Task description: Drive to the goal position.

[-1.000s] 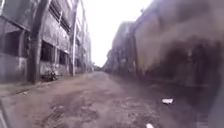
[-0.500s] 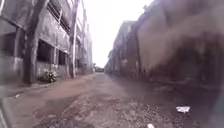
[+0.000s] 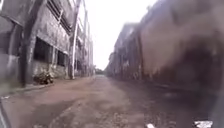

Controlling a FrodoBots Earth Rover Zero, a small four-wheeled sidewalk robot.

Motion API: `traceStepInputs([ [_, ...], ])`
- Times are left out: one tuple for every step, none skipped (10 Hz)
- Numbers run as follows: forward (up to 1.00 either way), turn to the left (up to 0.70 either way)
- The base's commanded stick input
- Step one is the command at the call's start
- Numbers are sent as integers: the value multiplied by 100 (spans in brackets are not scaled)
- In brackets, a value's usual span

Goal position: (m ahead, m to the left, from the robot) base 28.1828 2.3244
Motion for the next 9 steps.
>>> traceStepInputs([
  [70,0],
  [70,0],
  [70,0],
  [70,0],
  [70,0],
  [70,0],
  [70,0],
  [70,0],
  [70,0],
])
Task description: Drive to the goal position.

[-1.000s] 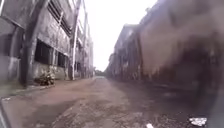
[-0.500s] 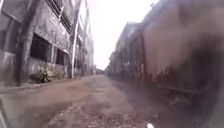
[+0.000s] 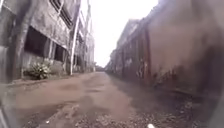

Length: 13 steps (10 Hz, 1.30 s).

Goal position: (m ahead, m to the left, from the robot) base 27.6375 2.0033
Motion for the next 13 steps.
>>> traceStepInputs([
  [70,0],
  [70,0],
  [70,0],
  [70,0],
  [70,0],
  [70,0],
  [70,0],
  [70,0],
  [70,0],
  [70,0],
  [70,0],
  [70,0],
  [70,0],
])
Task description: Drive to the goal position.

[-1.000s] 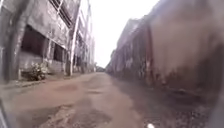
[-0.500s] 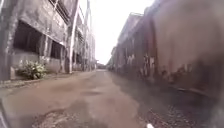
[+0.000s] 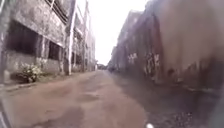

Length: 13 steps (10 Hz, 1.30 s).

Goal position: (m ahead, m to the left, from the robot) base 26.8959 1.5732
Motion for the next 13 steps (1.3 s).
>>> traceStepInputs([
  [70,0],
  [70,0],
  [70,0],
  [70,0],
  [70,0],
  [70,0],
  [70,0],
  [70,0],
  [70,0],
  [70,0],
  [70,0],
  [70,0],
  [70,0],
])
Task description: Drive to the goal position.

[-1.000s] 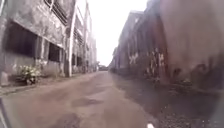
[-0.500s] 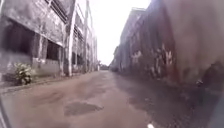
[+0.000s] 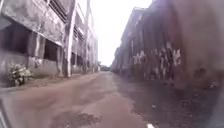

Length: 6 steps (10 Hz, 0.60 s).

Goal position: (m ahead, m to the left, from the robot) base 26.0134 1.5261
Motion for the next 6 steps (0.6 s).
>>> traceStepInputs([
  [70,0],
  [70,0],
  [70,0],
  [70,0],
  [70,0],
  [70,0],
])
